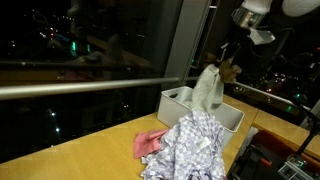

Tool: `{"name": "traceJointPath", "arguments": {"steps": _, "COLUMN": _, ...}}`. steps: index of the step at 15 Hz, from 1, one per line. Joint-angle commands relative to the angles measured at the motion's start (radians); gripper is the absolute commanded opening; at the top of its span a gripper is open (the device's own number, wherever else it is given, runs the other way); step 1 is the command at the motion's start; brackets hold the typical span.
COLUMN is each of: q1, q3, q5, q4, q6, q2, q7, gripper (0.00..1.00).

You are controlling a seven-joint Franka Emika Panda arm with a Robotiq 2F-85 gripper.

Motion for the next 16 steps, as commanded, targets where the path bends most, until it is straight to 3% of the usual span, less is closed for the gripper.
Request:
{"name": "traceJointPath", "arguments": {"steps": 1, "q1": 0.008, "q3": -0.036, "q5": 0.042, "q4": -0.001, "q6": 0.031, "q2": 0.009, "q7": -0.059, "gripper": 0.59}}
{"name": "traceJointPath", "arguments": {"steps": 7, "q1": 0.046, "q3": -0.014, "q5": 0.027, "q4": -0.023, "q6": 0.043, "q2": 0.011, "q7": -0.013, "gripper": 0.99}}
{"name": "traceJointPath", "arguments": {"steps": 11, "q1": 0.136, "q3": 0.056, "q5": -0.004, "q4": -0.039, "q6": 0.052, "q2": 0.066, "q7": 0.098, "gripper": 1.0}}
{"name": "traceJointPath", "arguments": {"steps": 16, "q1": 0.271, "q3": 0.115, "q5": -0.042, "q4": -0.025, "q6": 0.092, "q2": 0.22, "q7": 0.253, "gripper": 1.0}}
